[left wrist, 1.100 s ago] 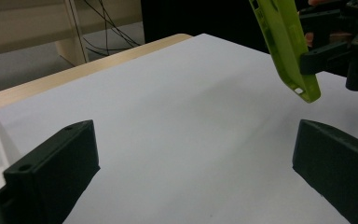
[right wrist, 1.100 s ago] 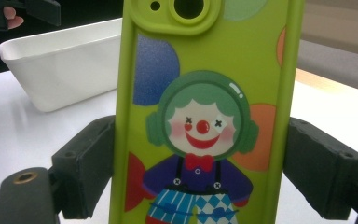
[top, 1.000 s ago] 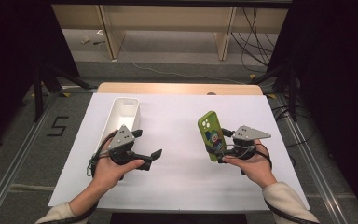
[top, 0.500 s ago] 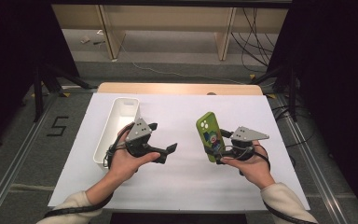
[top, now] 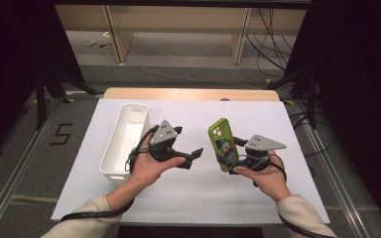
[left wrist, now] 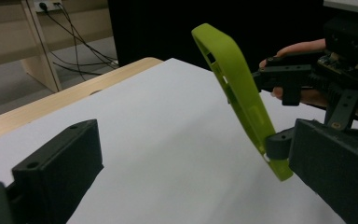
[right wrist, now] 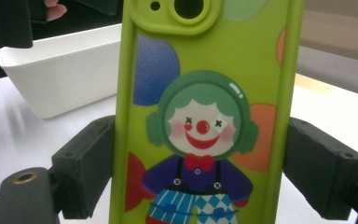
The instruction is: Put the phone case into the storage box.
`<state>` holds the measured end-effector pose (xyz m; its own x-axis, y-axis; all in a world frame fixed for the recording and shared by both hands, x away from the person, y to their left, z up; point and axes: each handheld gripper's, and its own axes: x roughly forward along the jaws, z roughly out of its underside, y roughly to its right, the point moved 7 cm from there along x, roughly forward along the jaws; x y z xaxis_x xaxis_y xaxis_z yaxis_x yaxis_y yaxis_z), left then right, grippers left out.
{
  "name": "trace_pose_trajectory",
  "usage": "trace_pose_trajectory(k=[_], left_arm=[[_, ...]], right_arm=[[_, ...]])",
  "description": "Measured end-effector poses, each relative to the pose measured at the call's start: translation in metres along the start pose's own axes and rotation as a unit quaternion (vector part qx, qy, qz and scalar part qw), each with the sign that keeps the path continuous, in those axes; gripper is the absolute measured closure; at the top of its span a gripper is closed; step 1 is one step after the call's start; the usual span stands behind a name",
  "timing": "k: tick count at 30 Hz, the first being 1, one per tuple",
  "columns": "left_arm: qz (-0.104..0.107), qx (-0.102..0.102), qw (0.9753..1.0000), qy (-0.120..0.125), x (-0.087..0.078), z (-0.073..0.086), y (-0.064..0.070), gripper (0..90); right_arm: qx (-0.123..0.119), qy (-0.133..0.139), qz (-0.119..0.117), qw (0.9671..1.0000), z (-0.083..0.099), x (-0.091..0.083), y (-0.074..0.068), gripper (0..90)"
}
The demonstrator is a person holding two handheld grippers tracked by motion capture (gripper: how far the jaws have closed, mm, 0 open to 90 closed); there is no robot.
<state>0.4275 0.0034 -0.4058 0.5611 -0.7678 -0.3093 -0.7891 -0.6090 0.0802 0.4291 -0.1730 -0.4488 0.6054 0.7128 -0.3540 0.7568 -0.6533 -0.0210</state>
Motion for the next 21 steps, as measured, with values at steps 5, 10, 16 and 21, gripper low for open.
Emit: trace_pose_trajectory(k=[5,10,16,21], left_arm=[[0.016,-0.005,0.9999,0.002,0.014,-0.006,0.011,9.3],[0.024,-0.006,0.9997,0.004,0.03,-0.012,0.02,13.8],[0.026,-0.024,0.9994,-0.001,0.044,-0.011,0.023,23.9],[0.02,-0.033,0.9992,-0.009,0.05,-0.007,0.024,35.4]], right_arm=[[-0.001,0.004,0.001,1.0,-0.002,0.001,-0.002,16.2],[-0.002,0.003,0.003,1.0,-0.001,0.001,-0.003,16.2],[-0.004,0.005,0.002,1.0,-0.002,0.002,-0.006,16.2],[-0.005,0.001,0.004,1.0,-0.002,0.002,-0.006,16.2]])
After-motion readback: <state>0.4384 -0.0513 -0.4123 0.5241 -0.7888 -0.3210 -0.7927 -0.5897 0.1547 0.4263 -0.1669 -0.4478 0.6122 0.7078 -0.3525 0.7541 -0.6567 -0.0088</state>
